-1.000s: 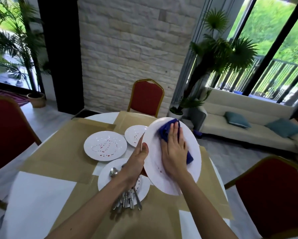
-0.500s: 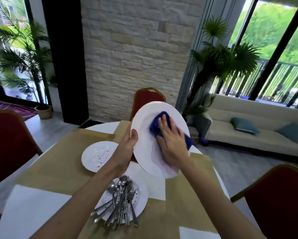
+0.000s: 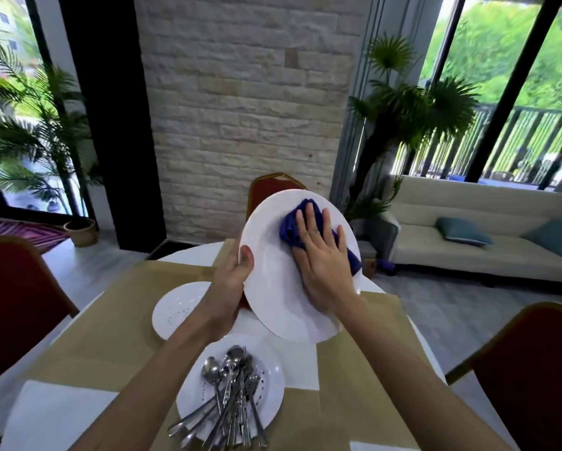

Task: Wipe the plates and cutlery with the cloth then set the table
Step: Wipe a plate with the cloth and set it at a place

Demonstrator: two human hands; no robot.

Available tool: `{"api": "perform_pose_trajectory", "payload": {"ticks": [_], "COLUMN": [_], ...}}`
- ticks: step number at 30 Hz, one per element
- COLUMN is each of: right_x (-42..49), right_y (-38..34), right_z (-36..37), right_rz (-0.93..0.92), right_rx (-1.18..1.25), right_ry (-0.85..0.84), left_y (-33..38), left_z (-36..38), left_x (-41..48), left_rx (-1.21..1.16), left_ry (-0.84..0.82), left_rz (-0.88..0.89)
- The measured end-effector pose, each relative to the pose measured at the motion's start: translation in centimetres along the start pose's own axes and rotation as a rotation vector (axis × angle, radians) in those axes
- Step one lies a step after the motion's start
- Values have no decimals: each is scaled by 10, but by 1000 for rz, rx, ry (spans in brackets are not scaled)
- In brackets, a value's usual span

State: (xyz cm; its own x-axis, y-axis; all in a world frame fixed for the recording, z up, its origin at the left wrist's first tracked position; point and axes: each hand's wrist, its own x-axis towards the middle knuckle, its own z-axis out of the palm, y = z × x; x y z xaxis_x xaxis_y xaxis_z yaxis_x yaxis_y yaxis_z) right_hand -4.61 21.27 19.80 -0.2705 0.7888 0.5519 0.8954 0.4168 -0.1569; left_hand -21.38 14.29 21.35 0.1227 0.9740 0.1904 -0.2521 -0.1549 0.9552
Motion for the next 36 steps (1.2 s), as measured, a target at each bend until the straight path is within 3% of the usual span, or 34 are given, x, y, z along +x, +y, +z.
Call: {"api": "perform_pose_trajectory", "payload": {"ticks": [4,8,9,12,14,17,20,23,26,28,31,34,36], "right_x": [8,18,17,6,10,13,-2,-31,-48,-57,-64,-55,-37], "right_y": [-14,5,-2,-22,-13,14,11,-18,-51,-64,-41,11,30], "right_z": [6,10,11,20,17,15,20,31,19,6,0,2,-5], "right_rz": [-123,379,365,-53,-136,189,438,385,257,93,-94,-27,28], "right_rx": [47,114,129,104,55,24,38,194,527,604,431,219,93], "right_ry": [114,355,361,238,222,268,140,-24,-2,-9,-43,-118,-54], "left_y": [-6,-3,-3,-4,-4,0,4,-2,-11,-11,-6,-5,-7], "left_z": [5,3,2,2,-1,-2,0,6,13,8,-8,-17,-12], "left_x": [-6,-10,-9,-5,-4,-3,5,13,17,21,24,19,13], "left_rx": [40,97,105,127,135,95,46,26,-60,-64,-62,-2,0], "left_ry": [-62,-125,-133,-111,-118,-89,17,79,123,191,256,197,142], "left_rz": [-63,-48,-43,-70,-70,7,114,164,153,143,151,161,141]}}
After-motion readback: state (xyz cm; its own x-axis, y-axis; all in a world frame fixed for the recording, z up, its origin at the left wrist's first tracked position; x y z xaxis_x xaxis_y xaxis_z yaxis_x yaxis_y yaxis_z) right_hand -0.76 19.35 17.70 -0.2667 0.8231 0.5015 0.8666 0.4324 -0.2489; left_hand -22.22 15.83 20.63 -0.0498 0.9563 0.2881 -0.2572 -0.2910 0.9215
